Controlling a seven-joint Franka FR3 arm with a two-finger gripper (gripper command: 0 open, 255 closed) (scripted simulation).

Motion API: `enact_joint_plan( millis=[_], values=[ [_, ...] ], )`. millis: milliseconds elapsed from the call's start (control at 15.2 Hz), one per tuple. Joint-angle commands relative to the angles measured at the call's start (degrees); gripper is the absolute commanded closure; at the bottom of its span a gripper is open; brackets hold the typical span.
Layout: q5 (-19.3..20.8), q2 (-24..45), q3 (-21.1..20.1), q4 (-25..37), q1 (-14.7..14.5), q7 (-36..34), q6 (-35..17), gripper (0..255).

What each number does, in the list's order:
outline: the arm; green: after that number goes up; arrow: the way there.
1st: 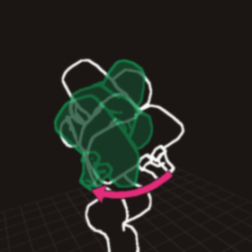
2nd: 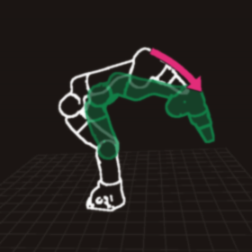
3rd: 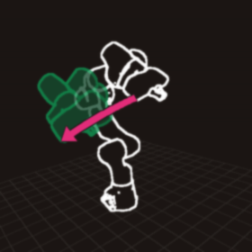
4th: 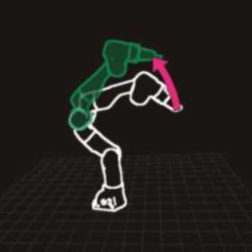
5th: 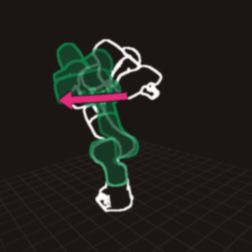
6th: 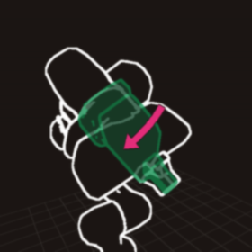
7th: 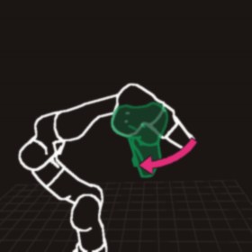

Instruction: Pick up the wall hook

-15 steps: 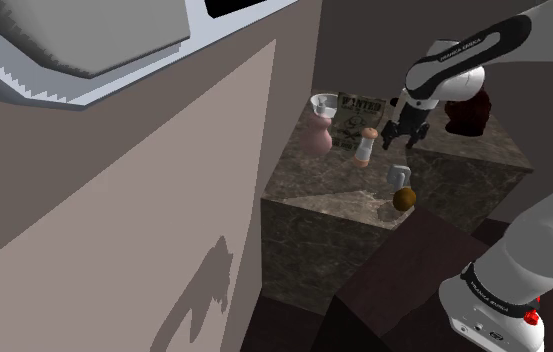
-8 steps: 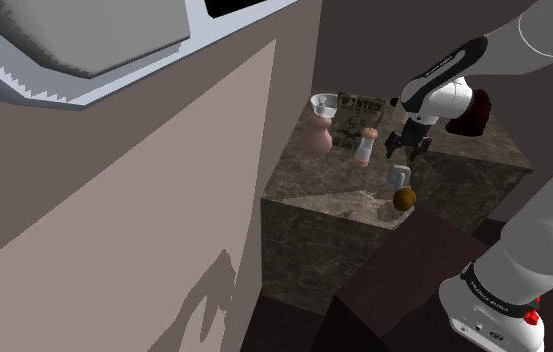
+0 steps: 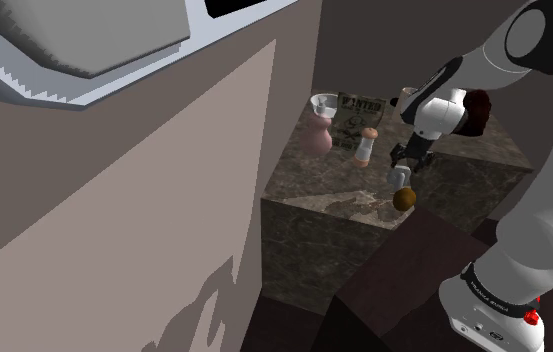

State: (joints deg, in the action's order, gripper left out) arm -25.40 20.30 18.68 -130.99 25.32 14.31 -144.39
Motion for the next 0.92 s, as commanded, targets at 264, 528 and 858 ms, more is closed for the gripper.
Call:
enact_joint_plan(
  millis=[264,528,858],
  values=[
    [-3.65,4.77,-2.04,1.30,1.72,2.77,-2.94,0],
    [-4.50,5.79,-2.62,1.37,2.14,3.51,-3.82,255],
    [-4.54,5.87,-2.66,1.43,2.14,3.51,-3.84,255]
  ],
)
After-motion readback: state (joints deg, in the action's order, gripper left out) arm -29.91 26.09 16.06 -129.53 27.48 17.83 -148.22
